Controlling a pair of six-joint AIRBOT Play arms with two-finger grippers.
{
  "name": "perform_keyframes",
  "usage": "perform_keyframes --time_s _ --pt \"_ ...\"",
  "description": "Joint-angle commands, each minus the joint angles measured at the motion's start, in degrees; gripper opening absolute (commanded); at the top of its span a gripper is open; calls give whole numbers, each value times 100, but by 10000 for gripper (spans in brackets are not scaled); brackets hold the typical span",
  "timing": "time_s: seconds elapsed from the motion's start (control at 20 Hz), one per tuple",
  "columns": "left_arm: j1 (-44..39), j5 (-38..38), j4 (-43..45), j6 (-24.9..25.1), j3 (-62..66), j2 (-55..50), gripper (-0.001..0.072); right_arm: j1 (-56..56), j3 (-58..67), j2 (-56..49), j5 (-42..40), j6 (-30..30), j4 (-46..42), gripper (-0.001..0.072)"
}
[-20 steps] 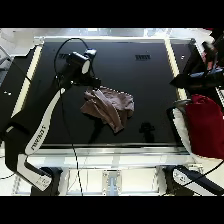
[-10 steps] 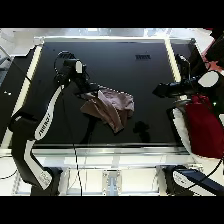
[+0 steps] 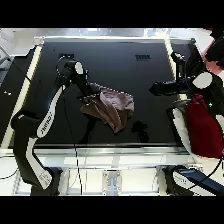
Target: Fold the shirts.
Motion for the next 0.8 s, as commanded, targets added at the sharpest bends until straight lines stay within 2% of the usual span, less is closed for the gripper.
perform_keyframes --time_s 0.0,0.15,0.4,0.75 --pt "57 -457 492 90 0 -17 707 11 -2 -15 -20 4 -72 365" --pt "59 -538 988 490 -2 -2 706 13 -2 -52 -24 4 -90 365" --pt "-28 -13 960 494 -2 -13 706 13 -2 -55 -44 4 -92 365" --pt "-210 153 909 498 -2 -131 695 13 -2 -55 -157 4 -92 365"
